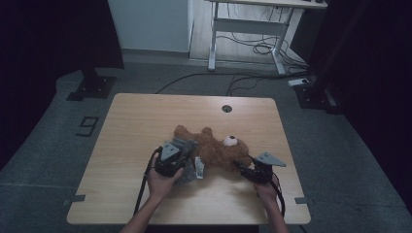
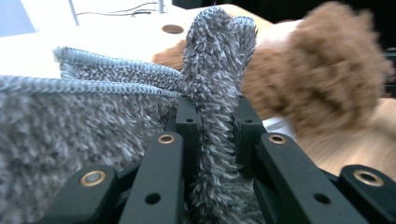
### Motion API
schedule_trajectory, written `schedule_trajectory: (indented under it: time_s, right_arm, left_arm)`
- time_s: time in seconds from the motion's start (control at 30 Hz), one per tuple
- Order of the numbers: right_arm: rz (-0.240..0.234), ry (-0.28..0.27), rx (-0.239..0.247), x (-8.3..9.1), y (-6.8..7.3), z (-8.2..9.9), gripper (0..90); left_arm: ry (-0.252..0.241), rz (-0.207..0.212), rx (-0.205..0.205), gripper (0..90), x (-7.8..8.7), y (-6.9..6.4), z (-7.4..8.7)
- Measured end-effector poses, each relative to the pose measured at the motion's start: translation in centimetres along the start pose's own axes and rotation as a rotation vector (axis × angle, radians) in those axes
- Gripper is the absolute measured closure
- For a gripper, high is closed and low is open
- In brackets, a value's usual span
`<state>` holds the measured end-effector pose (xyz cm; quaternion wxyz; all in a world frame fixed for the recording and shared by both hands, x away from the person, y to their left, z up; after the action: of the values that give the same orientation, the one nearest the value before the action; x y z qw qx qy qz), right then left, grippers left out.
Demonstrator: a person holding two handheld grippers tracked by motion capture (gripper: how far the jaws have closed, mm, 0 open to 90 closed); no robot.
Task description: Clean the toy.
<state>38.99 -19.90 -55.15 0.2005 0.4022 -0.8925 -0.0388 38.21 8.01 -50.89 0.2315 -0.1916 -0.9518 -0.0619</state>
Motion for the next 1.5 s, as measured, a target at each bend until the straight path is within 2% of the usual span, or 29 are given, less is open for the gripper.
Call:
schedule_trajectory:
  time_s: [0.07, 0.1, 0.17, 0.33, 0.37, 0.4, 0.43, 0.47, 0.57, 0.6, 0.63, 0.67, 0.7, 0.73, 0.77, 0.8, 0.83, 0.87, 0.9, 0.93, 0.97, 1.1, 1.27, 1.3, 1.33, 1.4, 1.43, 1.47, 1.5]
  right_arm:
    - [-0.001, 0.001, 0.0, 0.0, 0.0, 0.0, 48.3]
    - [-0.002, 0.002, 0.0, 0.0, 0.0, 0.0, 48.4]
    - [-0.004, 0.002, 0.0, 0.0, 0.0, 0.0, 48.3]
    - [-0.003, -0.003, -0.003, 0.0, -0.1, 0.0, 48.4]
    - [0.004, -0.003, -0.009, 0.0, -0.1, 0.0, 48.4]
    - [0.004, -0.003, -0.009, 0.0, -0.1, 0.0, 48.4]
    - [0.009, -0.002, -0.011, 0.0, -0.1, 0.0, 48.5]
    - [0.009, -0.002, -0.011, 0.0, -0.1, 0.0, 48.5]
    - [0.009, -0.001, -0.008, 0.0, -0.1, 0.1, 48.4]
    - [0.009, -0.001, -0.008, 0.0, -0.1, 0.1, 48.4]
    - [0.009, -0.001, -0.008, 0.0, -0.1, 0.1, 48.4]
    - [0.008, -0.001, -0.008, 0.0, -0.1, 0.1, 48.4]
    - [0.008, -0.002, -0.007, 0.0, 0.0, 0.1, 48.4]
    - [0.008, -0.002, -0.007, 0.0, 0.0, 0.1, 48.4]
    - [0.008, -0.001, -0.005, 0.0, 0.0, 0.1, 48.4]
    - [0.008, -0.001, -0.005, 0.0, 0.0, 0.1, 48.4]
    - [0.007, 0.0, -0.004, 0.0, 0.0, 0.1, 48.4]
    - [0.007, 0.002, -0.005, 0.0, 0.0, 0.1, 48.4]
    - [0.006, 0.003, -0.005, 0.0, 0.0, 0.1, 48.4]
    - [0.006, 0.003, -0.003, 0.0, 0.0, 0.1, 48.4]
    - [0.005, 0.004, -0.003, 0.0, 0.0, 0.1, 48.4]
    - [0.005, 0.006, 0.003, 0.0, 0.1, 0.1, 48.3]
    - [0.003, 0.008, -0.003, 0.0, 0.0, 0.1, 48.3]
    - [0.002, 0.007, -0.003, 0.0, -0.1, 0.1, 48.3]
    - [0.002, 0.007, -0.003, 0.0, -0.1, 0.1, 48.3]
    - [0.0, 0.007, -0.004, 0.0, -0.1, 0.1, 48.3]
    - [-0.001, 0.008, -0.004, 0.0, -0.1, 0.1, 48.3]
    - [-0.001, 0.008, -0.004, 0.0, -0.1, 0.1, 48.3]
    - [-0.003, 0.008, -0.004, 0.0, -0.1, 0.1, 48.4]
  left_arm:
    - [0.005, -0.019, 0.009, 76.6, 0.3, 1.2, 0.3]
    - [0.008, -0.042, 0.016, 76.6, 0.5, 2.4, 0.7]
    - [0.014, -0.062, 0.024, 76.6, 0.7, 3.4, 1.0]
    - [0.001, -0.084, 0.026, 76.6, 1.3, 3.8, 0.8]
    - [-0.025, -0.091, 0.011, 76.6, 1.6, 2.9, -0.1]
    - [-0.025, -0.091, 0.011, 76.7, 1.6, 2.9, -0.1]
    - [-0.058, -0.076, -0.01, 76.7, 1.9, 1.6, -1.3]
    - [-0.058, -0.076, -0.01, 76.7, 1.9, 1.6, -1.3]
    - [-0.084, -0.018, -0.066, 76.7, 2.1, -1.7, -3.6]
    - [-0.079, -0.004, -0.074, 76.7, 1.8, -2.4, -4.0]
    - [-0.079, -0.004, -0.074, 76.6, 1.8, -2.4, -4.0]
    - [-0.064, 0.02, -0.073, 76.6, 1.4, -3.2, -4.4]
    - [-0.032, 0.065, -0.052, 76.5, 0.4, -4.1, -4.6]
    - [-0.032, 0.065, -0.052, 76.5, 0.4, -4.1, -4.6]
    - [0.015, 0.109, -0.039, 76.5, -0.9, -4.8, -4.3]
    - [0.015, 0.109, -0.039, 76.4, -0.9, -4.8, -4.3]
    - [0.066, 0.121, -0.018, 76.5, -2.1, -5.0, -3.5]
    - [0.066, 0.121, -0.018, 76.5, -2.1, -5.0, -3.5]
    - [0.087, 0.127, -0.002, 76.5, -2.8, -4.9, -2.8]
    - [0.089, 0.141, 0.031, 76.6, -3.1, -4.6, -2.3]
    - [0.088, 0.146, 0.041, 76.7, -3.0, -4.4, -2.2]
    - [0.083, 0.134, 0.031, 76.8, -2.6, -4.0, -2.1]
    - [0.065, 0.085, 0.009, 76.7, -1.8, -2.5, -1.8]
    - [0.059, 0.059, 0.01, 76.7, -1.4, -1.5, -1.5]
    - [0.059, 0.059, 0.01, 76.7, -1.4, -1.5, -1.5]
    - [0.061, 0.036, 0.023, 76.7, -1.1, -0.3, -1.1]
    - [0.063, 0.01, 0.034, 76.6, -0.9, 1.0, -0.7]
    - [0.063, 0.01, 0.034, 76.6, -0.9, 1.0, -0.7]
    - [0.069, -0.005, 0.037, 76.6, -0.7, 1.9, -0.3]
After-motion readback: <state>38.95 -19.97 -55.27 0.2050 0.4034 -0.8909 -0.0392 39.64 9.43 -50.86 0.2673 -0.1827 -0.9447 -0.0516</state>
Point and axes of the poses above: each handheld gripper's, and its own axes: x roughly backward along the jaws, z roughly out of its underside, y roughly to its left, the point moved 6 cm from there along -x, roughly forward along the jaws, and after that the axes turned 14 degrees about -z, right-handed, at the moved point
